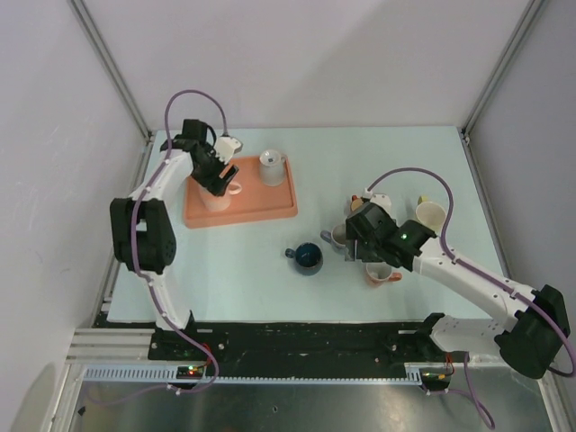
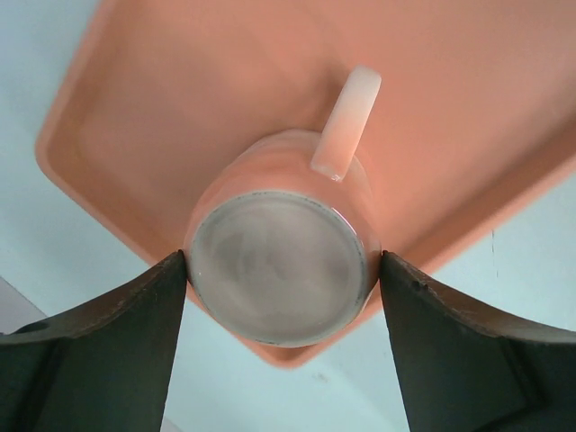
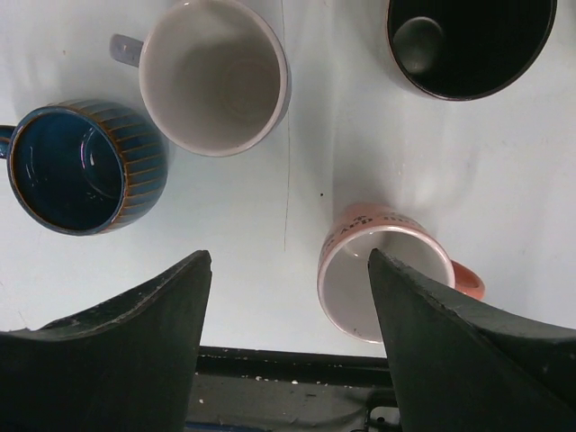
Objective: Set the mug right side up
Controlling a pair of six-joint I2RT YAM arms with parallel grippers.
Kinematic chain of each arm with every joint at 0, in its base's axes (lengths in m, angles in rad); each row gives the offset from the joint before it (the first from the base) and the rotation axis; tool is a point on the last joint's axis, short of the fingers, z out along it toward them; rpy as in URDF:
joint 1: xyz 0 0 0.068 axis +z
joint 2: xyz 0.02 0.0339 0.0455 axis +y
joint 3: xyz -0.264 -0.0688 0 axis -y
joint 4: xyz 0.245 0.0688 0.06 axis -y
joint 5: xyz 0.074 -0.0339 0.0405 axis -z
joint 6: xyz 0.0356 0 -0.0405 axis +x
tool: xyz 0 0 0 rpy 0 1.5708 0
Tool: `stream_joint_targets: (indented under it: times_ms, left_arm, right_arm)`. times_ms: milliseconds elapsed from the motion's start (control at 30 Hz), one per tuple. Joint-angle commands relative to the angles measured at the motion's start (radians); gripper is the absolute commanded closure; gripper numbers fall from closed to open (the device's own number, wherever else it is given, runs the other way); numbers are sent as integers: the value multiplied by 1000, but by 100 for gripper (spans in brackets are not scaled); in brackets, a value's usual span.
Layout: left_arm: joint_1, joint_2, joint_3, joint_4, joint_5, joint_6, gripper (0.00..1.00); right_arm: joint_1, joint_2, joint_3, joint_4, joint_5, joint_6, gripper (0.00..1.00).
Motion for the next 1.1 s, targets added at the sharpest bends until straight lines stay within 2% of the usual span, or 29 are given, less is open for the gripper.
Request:
stream_joint_targets:
  times_ms: [0, 133, 200, 467, 733, 800, 933, 1000, 1067]
  left_arm:
    - [3, -62, -97, -108, 21, 144, 24]
    - [-10, -86, -65, -107, 36, 197, 5]
    - [-25, -99, -45, -108, 62, 243, 2]
    - [-110, -57, 37, -109, 84, 359, 0]
    - [-158, -12, 52, -110, 85, 425, 0]
    - [-173, 2, 47, -128, 59, 462, 2]
    - [-184, 56, 63, -237, 6, 552, 13]
    - [-185, 80, 66, -258, -39, 583, 22]
    - [-184, 113, 93, -262, -72, 580, 35]
  right_arm:
    - [-21, -21, 37, 42, -15, -44, 24]
    - [-41, -27, 37, 48, -41, -56, 22]
    - [-47, -28, 36, 44, -44, -60, 19]
    - [-66, -38, 37, 42, -59, -65, 3]
    - [-77, -55, 36, 43, -78, -73, 1]
    - [-85, -58, 37, 46, -88, -76, 0]
    - [-92, -63, 36, 44, -93, -77, 1]
    - [-92, -66, 36, 40, -89, -74, 1]
    - [-93, -66, 37, 41, -93, -74, 1]
